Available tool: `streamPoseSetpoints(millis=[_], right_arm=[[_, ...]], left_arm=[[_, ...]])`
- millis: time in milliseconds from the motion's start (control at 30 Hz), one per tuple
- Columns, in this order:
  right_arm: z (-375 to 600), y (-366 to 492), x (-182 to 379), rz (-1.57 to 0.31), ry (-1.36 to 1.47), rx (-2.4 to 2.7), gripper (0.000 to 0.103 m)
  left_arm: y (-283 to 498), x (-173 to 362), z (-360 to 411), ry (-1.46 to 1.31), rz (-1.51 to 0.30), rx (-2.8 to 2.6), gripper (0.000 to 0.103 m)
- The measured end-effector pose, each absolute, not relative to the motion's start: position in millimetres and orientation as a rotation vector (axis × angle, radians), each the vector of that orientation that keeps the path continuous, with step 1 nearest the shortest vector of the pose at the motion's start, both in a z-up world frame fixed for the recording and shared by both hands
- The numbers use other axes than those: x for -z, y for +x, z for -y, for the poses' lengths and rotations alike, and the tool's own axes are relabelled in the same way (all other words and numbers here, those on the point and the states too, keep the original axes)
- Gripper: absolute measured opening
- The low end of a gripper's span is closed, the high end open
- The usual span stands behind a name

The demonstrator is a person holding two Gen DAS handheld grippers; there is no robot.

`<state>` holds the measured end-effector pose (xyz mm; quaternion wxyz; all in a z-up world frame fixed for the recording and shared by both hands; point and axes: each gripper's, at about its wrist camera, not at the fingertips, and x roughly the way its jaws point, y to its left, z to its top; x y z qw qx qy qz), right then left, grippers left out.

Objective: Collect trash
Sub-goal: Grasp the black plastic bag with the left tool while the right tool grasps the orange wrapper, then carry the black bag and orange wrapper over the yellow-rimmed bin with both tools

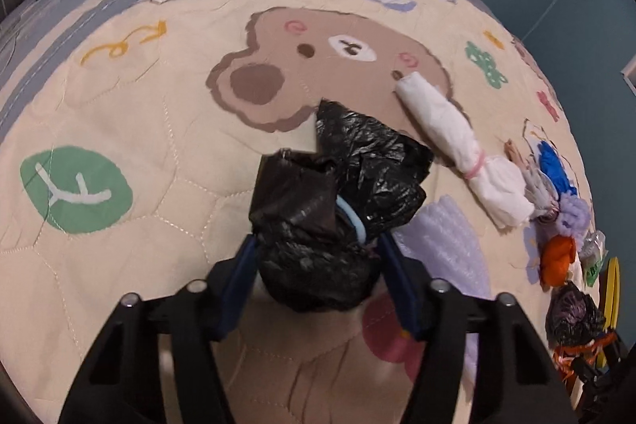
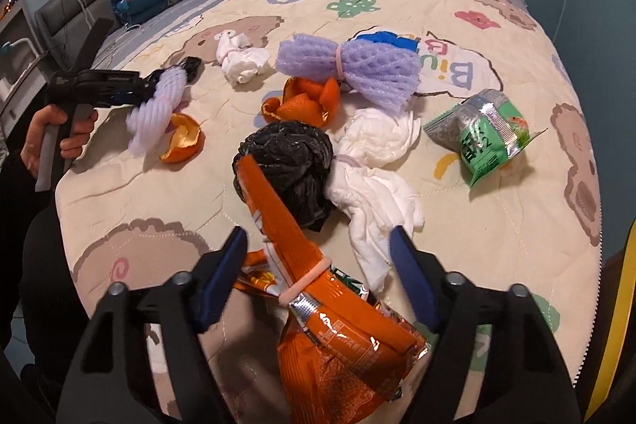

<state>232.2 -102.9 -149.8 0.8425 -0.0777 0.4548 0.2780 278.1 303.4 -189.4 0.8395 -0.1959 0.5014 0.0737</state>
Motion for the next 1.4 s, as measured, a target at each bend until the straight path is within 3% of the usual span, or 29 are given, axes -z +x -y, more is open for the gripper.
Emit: streamPoseSetpoints(millis=[167,367,500,867,1400], right_arm=[[102,228,147,-0.936,-0.183,-0.587,0.030],[107,229,149,-0.956,-0.158,-0.606,0.022],[108,225,140,-0.926,-0.139,-0.644,0.021],[142,219,95,-0.834,0.041,-0.708,0.019],[208,180,33,-0.729,0.219,-0.672,0.019]], left_arm=[[279,191,-308,-0.457,-1.054,-0.156,0.044],[272,190,-321,-0.549,-1.012,-0.151,0.036],[267,181,-319,-0.512,-0.979,-0.195,0.030],[231,114,-301,-0.461,-0.801,-0.205,0.028],[193,9,-158,-0.254,-0.684,0.013,0.028]])
